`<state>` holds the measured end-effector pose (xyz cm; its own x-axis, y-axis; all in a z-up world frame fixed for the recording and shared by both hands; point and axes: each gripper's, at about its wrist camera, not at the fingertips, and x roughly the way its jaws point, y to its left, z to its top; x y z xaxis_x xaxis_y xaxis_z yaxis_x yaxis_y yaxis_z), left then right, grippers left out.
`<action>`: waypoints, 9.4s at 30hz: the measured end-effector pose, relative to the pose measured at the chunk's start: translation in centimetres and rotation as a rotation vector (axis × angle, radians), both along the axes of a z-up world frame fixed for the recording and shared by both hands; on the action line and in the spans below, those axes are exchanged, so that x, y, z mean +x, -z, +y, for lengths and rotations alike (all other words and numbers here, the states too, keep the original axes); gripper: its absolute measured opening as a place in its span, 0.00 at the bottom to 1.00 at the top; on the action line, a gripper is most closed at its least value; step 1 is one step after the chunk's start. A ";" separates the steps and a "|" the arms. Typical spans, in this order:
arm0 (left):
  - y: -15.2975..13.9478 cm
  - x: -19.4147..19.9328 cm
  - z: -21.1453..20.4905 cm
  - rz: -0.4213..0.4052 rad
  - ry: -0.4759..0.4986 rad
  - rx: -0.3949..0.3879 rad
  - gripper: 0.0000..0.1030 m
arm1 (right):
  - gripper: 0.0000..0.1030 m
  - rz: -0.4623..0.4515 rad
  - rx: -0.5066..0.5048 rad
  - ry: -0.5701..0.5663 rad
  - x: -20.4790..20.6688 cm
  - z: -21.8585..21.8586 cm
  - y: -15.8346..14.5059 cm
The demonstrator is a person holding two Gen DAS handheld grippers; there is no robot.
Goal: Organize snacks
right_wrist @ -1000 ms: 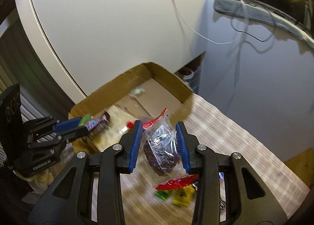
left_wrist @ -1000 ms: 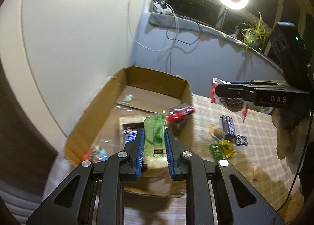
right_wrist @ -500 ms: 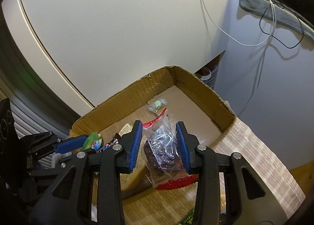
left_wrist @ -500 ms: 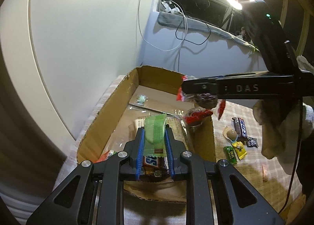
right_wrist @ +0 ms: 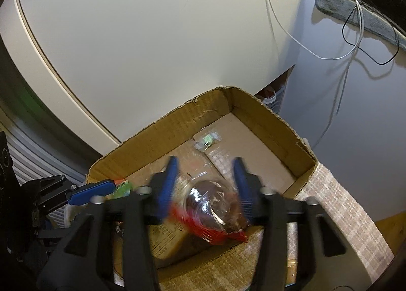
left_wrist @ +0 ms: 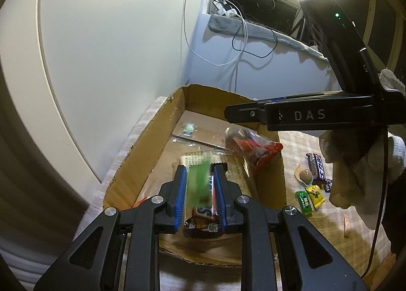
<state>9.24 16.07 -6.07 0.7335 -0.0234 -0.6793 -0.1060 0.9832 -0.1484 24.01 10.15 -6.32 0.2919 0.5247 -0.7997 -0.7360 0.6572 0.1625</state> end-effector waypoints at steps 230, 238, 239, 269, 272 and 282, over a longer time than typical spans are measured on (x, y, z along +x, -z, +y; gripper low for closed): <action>6.2 5.4 -17.7 0.239 0.348 -0.102 0.45 | 0.20 0.090 -0.250 0.415 -12.7 -23.1 7.1; 6.8 5.8 -18.9 0.226 0.335 -0.007 0.20 | 0.20 0.070 -0.272 0.394 -12.9 -23.7 6.8; 6.8 5.7 -18.9 0.225 0.338 0.003 0.19 | 0.20 0.074 -0.280 0.397 -12.9 -23.9 6.8; 1.9 1.2 -15.3 0.104 0.300 -0.015 0.05 | 0.20 0.050 -0.117 0.427 -13.3 -26.1 2.7; 1.3 1.0 -13.9 0.088 0.274 -0.016 0.05 | 0.20 0.027 -0.112 0.415 -12.8 -25.4 1.8; -0.5 0.0 -10.0 0.041 0.209 -0.061 0.05 | 0.20 -0.026 -0.105 0.361 -11.0 -22.0 -0.5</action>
<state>9.27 6.08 -5.57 0.6797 -0.2143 -0.7015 0.0922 0.9738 -0.2081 12.99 -11.87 -5.84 0.4637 0.3002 -0.8336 -0.4570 0.8871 0.0653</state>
